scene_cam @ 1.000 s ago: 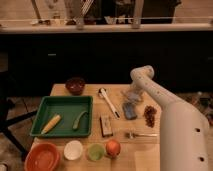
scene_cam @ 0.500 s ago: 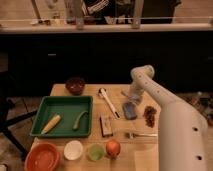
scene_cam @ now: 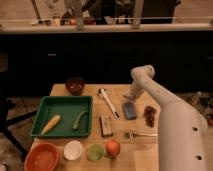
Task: Place towel in plastic cup
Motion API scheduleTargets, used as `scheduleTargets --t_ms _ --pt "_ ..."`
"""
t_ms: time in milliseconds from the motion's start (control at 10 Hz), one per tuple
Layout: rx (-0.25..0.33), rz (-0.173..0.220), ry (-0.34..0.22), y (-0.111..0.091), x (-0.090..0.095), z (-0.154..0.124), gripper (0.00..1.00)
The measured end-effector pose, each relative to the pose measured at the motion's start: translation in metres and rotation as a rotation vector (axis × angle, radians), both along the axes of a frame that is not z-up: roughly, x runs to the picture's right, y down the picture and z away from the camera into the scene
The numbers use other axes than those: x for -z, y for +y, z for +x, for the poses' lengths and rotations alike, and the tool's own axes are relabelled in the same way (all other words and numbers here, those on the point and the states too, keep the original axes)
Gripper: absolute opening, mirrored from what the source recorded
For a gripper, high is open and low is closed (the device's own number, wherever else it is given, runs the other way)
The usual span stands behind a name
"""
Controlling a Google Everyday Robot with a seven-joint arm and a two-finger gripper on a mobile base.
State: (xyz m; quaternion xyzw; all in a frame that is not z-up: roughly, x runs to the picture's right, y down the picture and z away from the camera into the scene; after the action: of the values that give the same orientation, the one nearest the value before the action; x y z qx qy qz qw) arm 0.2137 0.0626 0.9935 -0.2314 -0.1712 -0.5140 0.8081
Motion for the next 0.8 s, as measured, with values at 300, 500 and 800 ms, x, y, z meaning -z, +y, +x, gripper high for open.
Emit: scheduleTargets --t_ms 300,500,800 --pt "0.005 0.016 -0.013 -0.009 0.019 -0.005 0.0" --pt "0.002 0.034 -0.019 -0.015 0.034 -0.008 0.0" --pt "0.006 0.049 -0.046 -0.026 0.058 -0.023 0.0"
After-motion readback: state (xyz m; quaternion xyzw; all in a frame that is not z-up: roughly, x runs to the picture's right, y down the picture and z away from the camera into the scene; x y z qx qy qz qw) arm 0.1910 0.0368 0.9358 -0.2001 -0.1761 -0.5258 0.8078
